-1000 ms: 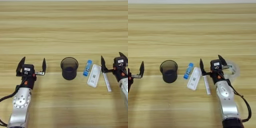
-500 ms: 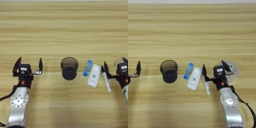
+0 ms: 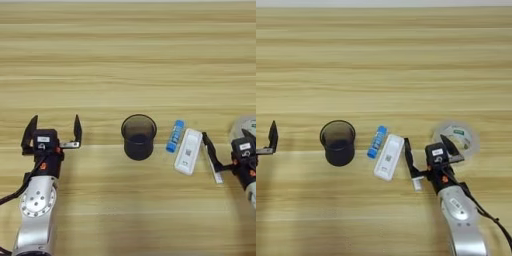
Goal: Move the objects on the table
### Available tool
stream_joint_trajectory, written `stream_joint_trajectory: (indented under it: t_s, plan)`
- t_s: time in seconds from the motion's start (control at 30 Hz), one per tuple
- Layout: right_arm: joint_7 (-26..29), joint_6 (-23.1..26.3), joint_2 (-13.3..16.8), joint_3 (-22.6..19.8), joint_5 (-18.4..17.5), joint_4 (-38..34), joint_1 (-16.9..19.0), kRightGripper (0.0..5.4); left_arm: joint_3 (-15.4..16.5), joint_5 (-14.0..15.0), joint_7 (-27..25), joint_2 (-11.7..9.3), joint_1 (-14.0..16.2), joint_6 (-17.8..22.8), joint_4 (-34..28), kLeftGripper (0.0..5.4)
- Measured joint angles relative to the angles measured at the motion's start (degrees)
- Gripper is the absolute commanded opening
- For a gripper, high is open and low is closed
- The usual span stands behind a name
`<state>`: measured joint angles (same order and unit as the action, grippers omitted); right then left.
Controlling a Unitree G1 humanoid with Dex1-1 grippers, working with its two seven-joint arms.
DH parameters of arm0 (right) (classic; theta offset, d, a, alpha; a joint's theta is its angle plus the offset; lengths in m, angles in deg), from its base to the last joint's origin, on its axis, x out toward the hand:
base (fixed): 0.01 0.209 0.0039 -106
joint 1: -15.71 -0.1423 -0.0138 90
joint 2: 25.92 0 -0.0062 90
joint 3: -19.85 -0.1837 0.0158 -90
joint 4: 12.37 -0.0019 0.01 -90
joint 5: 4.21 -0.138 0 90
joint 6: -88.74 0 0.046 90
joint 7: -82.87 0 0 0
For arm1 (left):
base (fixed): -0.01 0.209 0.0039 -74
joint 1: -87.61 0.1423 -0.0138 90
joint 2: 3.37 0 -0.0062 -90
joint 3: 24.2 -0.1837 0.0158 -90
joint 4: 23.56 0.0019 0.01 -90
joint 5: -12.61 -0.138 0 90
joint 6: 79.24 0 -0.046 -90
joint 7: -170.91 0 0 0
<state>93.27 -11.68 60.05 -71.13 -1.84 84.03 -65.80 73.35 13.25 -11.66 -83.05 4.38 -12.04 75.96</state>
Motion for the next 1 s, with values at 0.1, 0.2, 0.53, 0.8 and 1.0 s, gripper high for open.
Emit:
stream_joint_trajectory:
  t_s: [0.1,0.2,0.53,0.8,1.0]
  plan:
    - [0.6,0.1,0.6,0.4,0.0,-1.3,1.2,5.40,0.0,0.0,0.0,0.1,0.4,0.0,-0.5,5.39]
    - [1.6,0.3,1.2,0.6,0.0,-3.0,2.4,5.40,0.0,0.0,0.0,0.2,0.6,0.1,-1.3,5.39]
    - [4.0,2.7,2.7,2.4,0.6,-4.8,5.1,5.40,-0.1,-0.1,0.0,0.4,1.5,1.4,-3.3,5.39]
    - [5.0,4.8,3.7,3.8,2.0,-5.6,6.6,5.40,-0.1,-0.2,0.0,0.5,1.5,2.2,-3.7,5.39]
    - [4.9,5.5,3.7,3.8,2.8,-4.3,6.5,5.40,-0.2,-0.3,0.0,0.5,1.5,2.4,-3.7,5.39]
